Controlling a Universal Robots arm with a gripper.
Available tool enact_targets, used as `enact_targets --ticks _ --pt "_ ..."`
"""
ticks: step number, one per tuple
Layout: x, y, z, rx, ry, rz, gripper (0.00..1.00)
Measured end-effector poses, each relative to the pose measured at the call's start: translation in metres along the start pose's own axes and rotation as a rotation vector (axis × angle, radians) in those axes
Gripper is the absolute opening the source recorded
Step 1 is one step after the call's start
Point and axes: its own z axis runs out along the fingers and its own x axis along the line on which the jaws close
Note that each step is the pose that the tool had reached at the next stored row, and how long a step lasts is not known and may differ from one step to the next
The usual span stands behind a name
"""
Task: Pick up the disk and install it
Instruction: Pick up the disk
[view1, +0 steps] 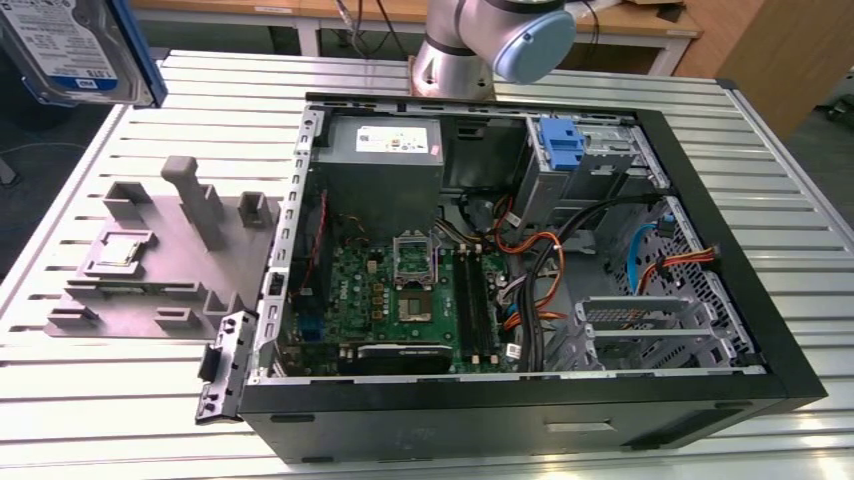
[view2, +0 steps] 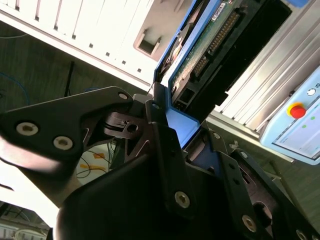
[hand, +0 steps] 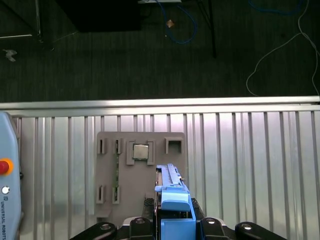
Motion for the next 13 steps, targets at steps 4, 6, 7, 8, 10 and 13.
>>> enact_targets --ticks 4,6,7,8,10,13 --pt "0.0005 -0.0042 -0.0002 0.0000 0.0000 0.000 0.36" --pt "0.0006 -0.0060 -0.0004 -0.0001 0.0001 0.000 0.36" --pt "0.0006 -0.0068 -0.0004 0.0000 0.0000 0.000 0.36" --pt "0.0007 -0.0075 -0.0004 0.0000 0.0000 0.000 0.36" --pt "0.0007 -0.0090 -0.0005 -0.0001 0.0000 0.000 0.36" --pt "0.0007 -0.0107 -0.0005 0.0000 0.0000 0.000 0.36"
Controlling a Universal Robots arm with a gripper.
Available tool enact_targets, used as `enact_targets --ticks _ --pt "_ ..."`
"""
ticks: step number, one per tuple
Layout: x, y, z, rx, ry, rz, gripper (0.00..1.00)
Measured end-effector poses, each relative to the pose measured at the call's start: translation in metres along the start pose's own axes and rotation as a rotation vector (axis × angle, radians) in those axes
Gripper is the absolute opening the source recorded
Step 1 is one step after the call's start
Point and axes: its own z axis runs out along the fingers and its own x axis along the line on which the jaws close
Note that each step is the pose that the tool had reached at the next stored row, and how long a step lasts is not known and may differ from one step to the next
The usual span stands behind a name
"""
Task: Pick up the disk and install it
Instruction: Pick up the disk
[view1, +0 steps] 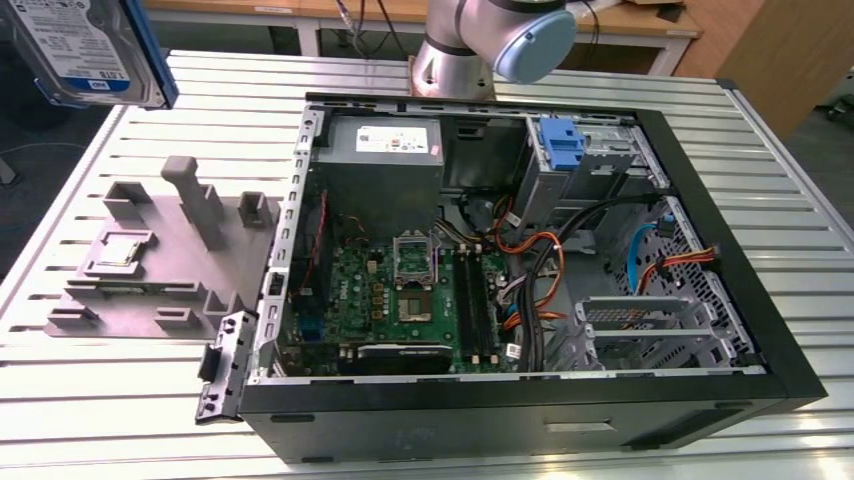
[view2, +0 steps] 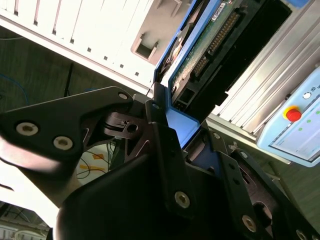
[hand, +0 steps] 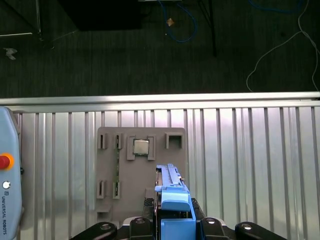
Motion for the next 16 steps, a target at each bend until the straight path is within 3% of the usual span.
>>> enact_targets --ticks 16 --pt "0.0000 -0.0037 -0.0002 0.0000 0.0001 0.000 0.36"
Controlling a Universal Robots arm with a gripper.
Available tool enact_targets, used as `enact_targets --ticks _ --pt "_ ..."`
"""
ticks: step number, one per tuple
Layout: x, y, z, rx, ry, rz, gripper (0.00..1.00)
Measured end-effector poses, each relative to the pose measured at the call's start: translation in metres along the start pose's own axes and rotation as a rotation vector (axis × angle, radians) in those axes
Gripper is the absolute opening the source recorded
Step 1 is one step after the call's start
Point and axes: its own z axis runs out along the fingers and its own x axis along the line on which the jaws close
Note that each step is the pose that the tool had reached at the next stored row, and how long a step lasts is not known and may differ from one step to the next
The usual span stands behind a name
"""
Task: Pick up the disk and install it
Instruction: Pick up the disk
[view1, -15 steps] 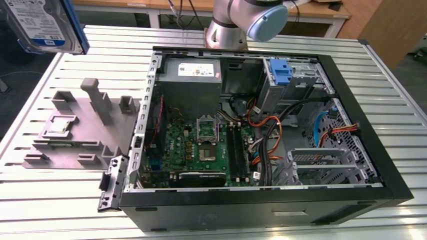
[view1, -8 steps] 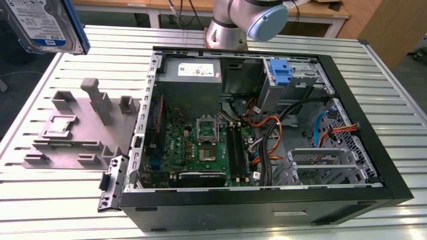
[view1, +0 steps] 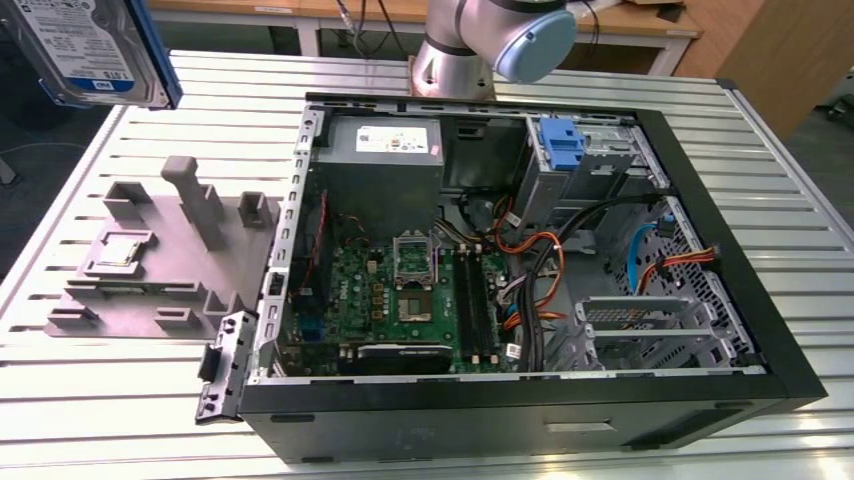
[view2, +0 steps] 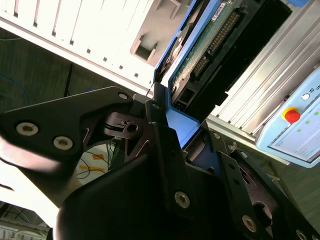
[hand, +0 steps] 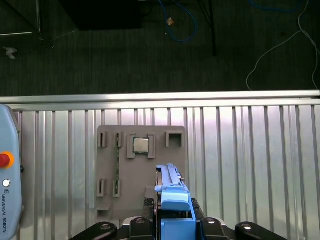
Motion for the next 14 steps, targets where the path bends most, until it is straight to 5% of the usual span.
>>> enact_targets --ticks 14 --pt "-0.0002 -0.0060 -0.0003 0.0000 0.0000 0.000 0.36"
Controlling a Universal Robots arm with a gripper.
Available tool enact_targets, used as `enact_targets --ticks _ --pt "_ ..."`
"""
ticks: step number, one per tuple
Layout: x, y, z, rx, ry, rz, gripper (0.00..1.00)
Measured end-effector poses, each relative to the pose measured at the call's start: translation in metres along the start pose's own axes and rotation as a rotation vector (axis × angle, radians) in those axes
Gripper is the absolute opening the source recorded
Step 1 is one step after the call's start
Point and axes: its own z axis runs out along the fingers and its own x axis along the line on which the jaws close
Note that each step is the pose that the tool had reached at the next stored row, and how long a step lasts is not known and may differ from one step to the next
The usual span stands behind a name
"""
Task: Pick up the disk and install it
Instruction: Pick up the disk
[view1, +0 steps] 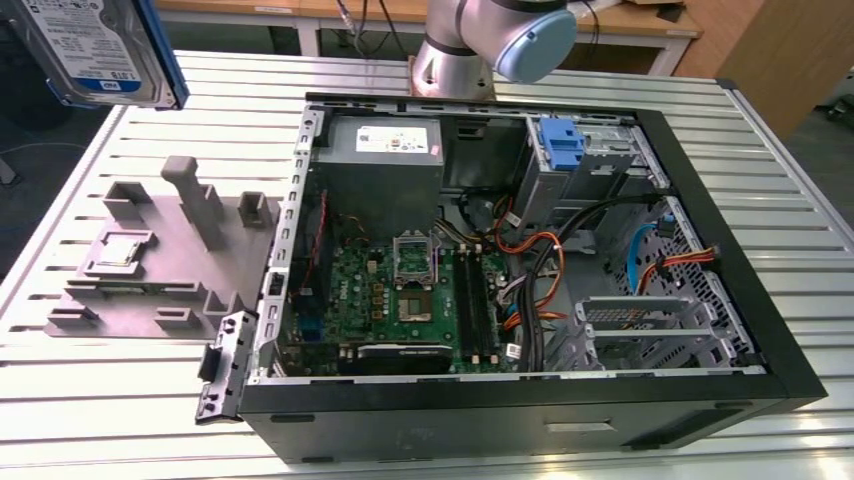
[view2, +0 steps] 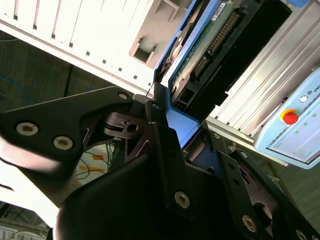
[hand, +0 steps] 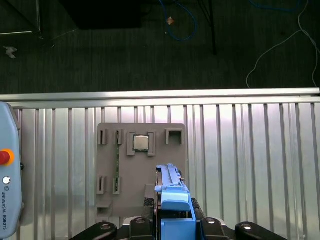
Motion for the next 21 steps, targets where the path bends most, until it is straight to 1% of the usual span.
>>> enact_targets --ticks 11,17,21 --pt "0.0004 -0.0046 -0.0003 -0.0001 0.0001 0.000 0.36" --pt "0.0067 -0.0050 -0.0003 0.0000 0.0000 0.000 0.36" --pt "0.0078 -0.0052 -0.0004 0.0000 0.0000 0.000 0.36"
